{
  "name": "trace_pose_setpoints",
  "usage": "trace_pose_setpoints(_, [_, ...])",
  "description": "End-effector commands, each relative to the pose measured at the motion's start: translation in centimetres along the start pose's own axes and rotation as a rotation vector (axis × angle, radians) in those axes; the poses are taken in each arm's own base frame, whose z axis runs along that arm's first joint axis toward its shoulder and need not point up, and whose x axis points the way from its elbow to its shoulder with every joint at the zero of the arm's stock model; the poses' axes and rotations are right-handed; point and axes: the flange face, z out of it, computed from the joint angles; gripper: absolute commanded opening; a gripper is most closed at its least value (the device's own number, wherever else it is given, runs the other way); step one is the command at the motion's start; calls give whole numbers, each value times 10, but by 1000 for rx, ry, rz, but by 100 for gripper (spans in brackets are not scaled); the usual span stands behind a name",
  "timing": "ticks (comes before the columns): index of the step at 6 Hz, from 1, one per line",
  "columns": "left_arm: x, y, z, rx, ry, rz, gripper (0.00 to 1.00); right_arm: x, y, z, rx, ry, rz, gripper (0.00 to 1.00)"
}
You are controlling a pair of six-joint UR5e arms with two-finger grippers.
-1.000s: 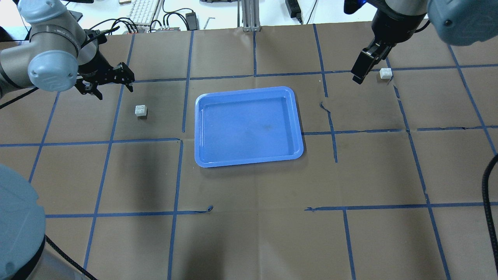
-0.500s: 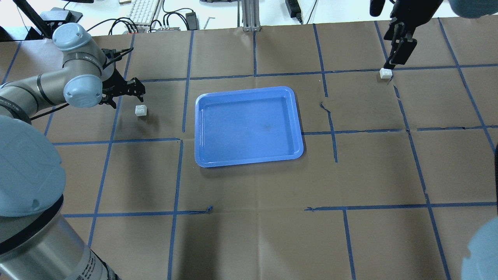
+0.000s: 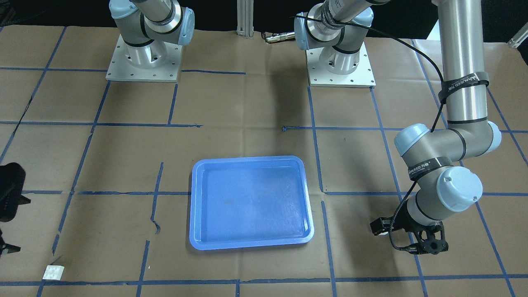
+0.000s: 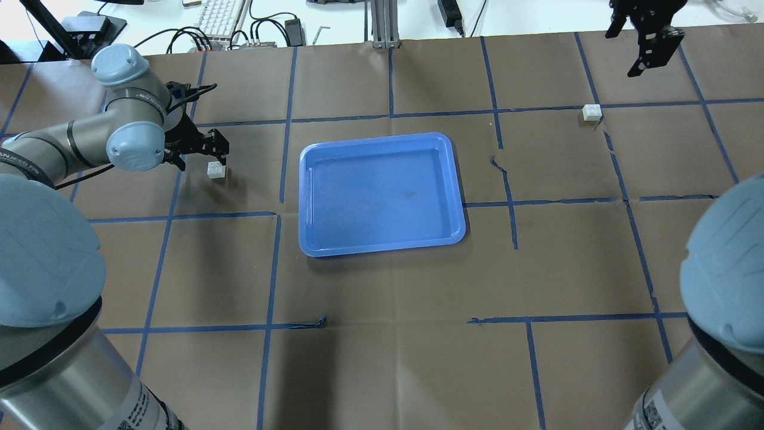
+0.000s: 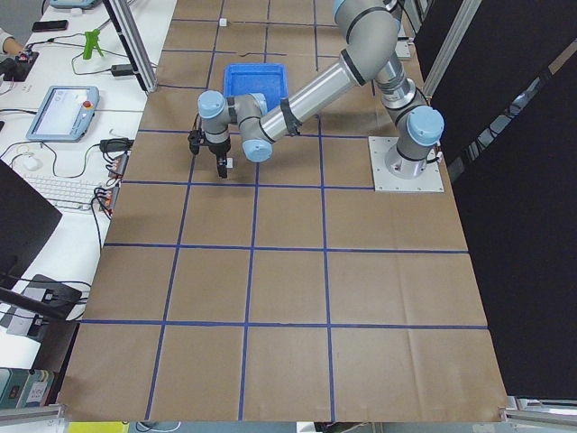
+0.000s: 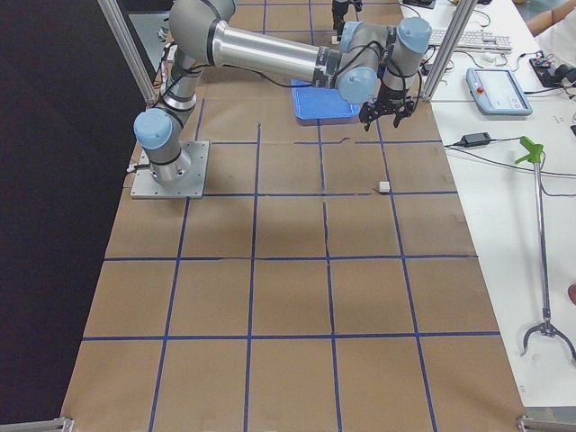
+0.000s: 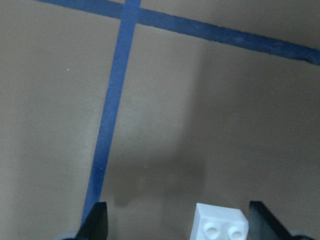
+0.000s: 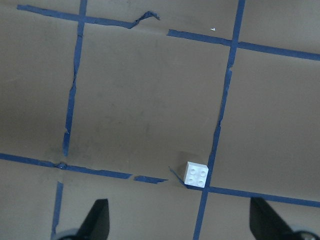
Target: Assemble white blocks and place on blue tray
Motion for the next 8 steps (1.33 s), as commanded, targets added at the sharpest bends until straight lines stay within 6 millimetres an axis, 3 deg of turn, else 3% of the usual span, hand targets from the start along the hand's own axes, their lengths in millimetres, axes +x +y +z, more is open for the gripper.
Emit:
trace_pose_setpoints(1, [3,8,7,-18,9,45,91,8,81,58,187,26,35,100])
trace_pose_setpoints(2, [5,10,7,-18,10,50,76,9,102,83,281,48,70,100])
trace_pose_setpoints(4, [4,8,-1,-2,8,71,22,9,145,156,493,89,165,100])
trace_pose_setpoints(5, [4,5,-6,10,6,75,6,11,152,180,556,110,167,100])
trace_pose_setpoints(6, [4,4,-13,20,3,110,2,10,155,201,582,99,164,99])
trace_pose_setpoints(7, [10,2,-22,37,0,276,2,10,156,213,593,91,161,99])
trace_pose_setpoints(8, [76,7,-34,56,-8,582,2,9,157,226,601,81,154,99])
